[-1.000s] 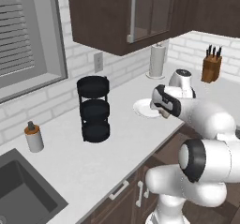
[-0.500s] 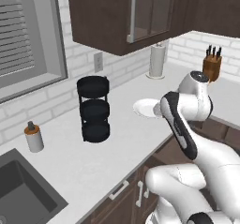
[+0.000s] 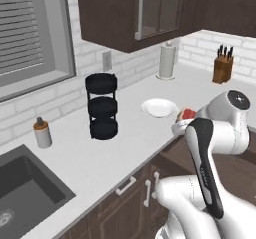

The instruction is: Pick up the knife from the drawer and place it on the cutting board. Then place the meat from the plate to the cutting board.

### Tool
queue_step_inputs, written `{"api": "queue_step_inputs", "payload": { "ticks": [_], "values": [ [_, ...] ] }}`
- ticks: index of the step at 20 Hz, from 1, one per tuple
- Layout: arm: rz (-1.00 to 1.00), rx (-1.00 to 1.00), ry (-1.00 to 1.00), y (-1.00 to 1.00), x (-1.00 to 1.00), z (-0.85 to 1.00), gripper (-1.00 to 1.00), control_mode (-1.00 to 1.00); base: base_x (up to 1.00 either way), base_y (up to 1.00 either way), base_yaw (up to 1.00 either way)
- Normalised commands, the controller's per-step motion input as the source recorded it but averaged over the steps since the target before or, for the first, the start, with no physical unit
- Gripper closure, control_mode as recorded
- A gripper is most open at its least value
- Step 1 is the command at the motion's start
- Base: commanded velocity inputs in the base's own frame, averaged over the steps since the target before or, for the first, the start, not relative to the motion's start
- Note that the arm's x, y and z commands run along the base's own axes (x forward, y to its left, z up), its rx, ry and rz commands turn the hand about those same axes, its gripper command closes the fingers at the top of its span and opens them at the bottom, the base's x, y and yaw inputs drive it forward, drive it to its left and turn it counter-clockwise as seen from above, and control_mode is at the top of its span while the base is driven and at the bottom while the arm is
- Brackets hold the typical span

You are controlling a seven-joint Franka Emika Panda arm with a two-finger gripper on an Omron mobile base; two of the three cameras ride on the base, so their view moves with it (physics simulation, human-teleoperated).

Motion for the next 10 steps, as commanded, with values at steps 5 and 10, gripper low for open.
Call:
{"api": "queue_step_inputs", "payload": {
  "ticks": [5, 10],
  "values": [
    [0.00, 0.00, 0.00, 0.00, 0.00, 0.00, 1.00, 1.00, -0.88, 0.53, 0.07],
    [0.00, 0.00, 0.00, 0.00, 0.00, 0.00, 1.00, 1.00, -1.00, 0.94, 0.19]
  ]
}}
